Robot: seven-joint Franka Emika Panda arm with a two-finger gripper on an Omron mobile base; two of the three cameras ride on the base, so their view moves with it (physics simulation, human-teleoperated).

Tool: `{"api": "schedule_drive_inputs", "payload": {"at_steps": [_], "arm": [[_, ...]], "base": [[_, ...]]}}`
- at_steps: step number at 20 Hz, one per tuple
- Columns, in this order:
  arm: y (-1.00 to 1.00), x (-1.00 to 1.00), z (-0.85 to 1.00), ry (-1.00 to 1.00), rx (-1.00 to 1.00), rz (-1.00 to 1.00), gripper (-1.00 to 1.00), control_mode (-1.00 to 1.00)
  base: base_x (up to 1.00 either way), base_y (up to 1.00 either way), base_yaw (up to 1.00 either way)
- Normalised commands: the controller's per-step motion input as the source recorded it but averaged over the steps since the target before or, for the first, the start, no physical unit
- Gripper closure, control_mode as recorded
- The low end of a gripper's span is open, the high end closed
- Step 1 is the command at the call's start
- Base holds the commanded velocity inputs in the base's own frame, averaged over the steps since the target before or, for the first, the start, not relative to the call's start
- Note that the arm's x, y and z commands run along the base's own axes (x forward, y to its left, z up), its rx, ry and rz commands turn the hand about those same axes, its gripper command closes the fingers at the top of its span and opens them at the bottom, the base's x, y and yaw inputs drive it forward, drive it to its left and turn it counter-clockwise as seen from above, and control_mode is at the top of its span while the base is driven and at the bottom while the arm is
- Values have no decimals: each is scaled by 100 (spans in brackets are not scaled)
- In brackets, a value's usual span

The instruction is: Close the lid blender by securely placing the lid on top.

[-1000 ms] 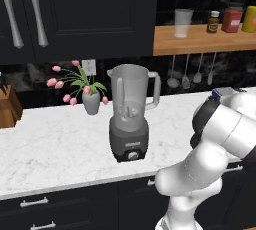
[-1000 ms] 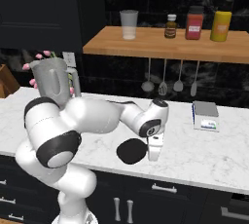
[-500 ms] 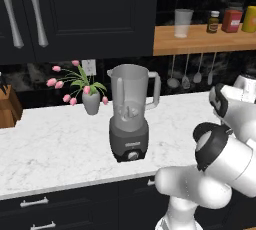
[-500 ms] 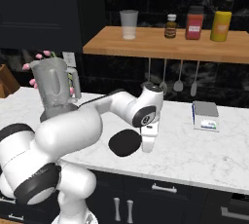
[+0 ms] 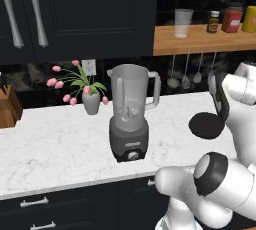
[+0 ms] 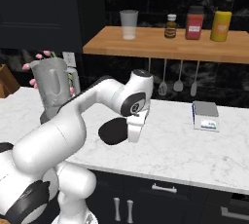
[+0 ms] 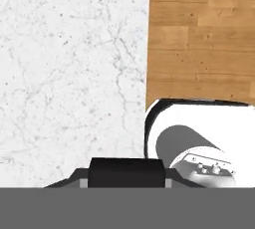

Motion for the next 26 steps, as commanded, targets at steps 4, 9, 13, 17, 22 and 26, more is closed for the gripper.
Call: {"api": "schedule_drive_inputs", "payload": {"at_steps": [4,9,13,17,22,26], "arm": [[29,0,64,0,8,-15,100,-100],[32,-2,57,0,9,-11,100,-100],[30,-4,45,0,11,-6,100,-100],[25,0,34,0,14,-5,100,-100],[20,0,23,-1,18,-2,100,-100],[25,-4,27,-4,17,0,100,-100]], "base": [[0,0,0],[0,0,0],[0,0,0],[0,0,0],[0,0,0],[0,0,0]]}}
